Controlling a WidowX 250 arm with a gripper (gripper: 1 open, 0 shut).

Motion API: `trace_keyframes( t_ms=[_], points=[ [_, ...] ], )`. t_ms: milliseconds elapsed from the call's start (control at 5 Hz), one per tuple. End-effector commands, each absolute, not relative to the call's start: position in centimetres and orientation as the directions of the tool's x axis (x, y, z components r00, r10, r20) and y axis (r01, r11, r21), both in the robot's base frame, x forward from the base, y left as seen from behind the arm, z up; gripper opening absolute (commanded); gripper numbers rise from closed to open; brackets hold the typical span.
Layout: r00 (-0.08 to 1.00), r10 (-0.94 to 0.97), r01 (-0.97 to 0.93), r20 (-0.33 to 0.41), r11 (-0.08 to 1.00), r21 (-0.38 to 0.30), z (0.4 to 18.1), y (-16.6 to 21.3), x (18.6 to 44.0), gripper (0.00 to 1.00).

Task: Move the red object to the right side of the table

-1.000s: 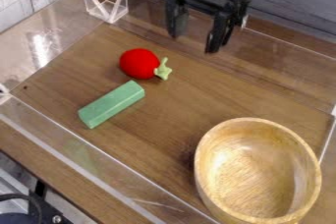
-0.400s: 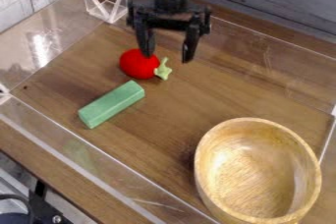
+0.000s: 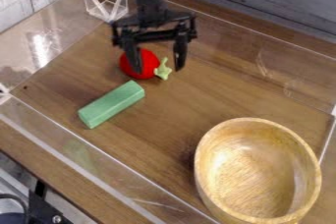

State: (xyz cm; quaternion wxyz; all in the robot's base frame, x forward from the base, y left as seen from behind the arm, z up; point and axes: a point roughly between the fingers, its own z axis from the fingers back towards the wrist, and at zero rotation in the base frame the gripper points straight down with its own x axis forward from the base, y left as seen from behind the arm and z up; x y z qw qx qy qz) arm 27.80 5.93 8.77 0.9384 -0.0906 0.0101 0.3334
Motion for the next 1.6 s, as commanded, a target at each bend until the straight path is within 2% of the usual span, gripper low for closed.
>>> trace_keyframes(
  t_ms=[0, 200, 600, 800, 1200, 1400],
  points=[
    [0.762, 0.647, -0.619, 0.022, 0.739, -0.265, 9.7, 7.0, 27.9, 1.0],
    [0.765, 0.642, -0.589, 0.047, 0.727, -0.353, 9.5, 7.5, 28.3, 1.0],
    [0.651, 0.748, -0.637, 0.132, 0.632, -0.441, 9.7, 9.1, 30.3, 1.0],
    [0.598, 0.784, -0.657, 0.169, 0.6, -0.456, 9.6, 9.7, 30.8, 1.0],
    [0.665, 0.705, -0.558, 0.247, 0.689, -0.463, 8.2, 11.1, 30.3, 1.0],
    [0.677, 0.666, -0.518, 0.315, 0.734, -0.438, 8.5, 10.5, 30.0, 1.0]
  ],
)
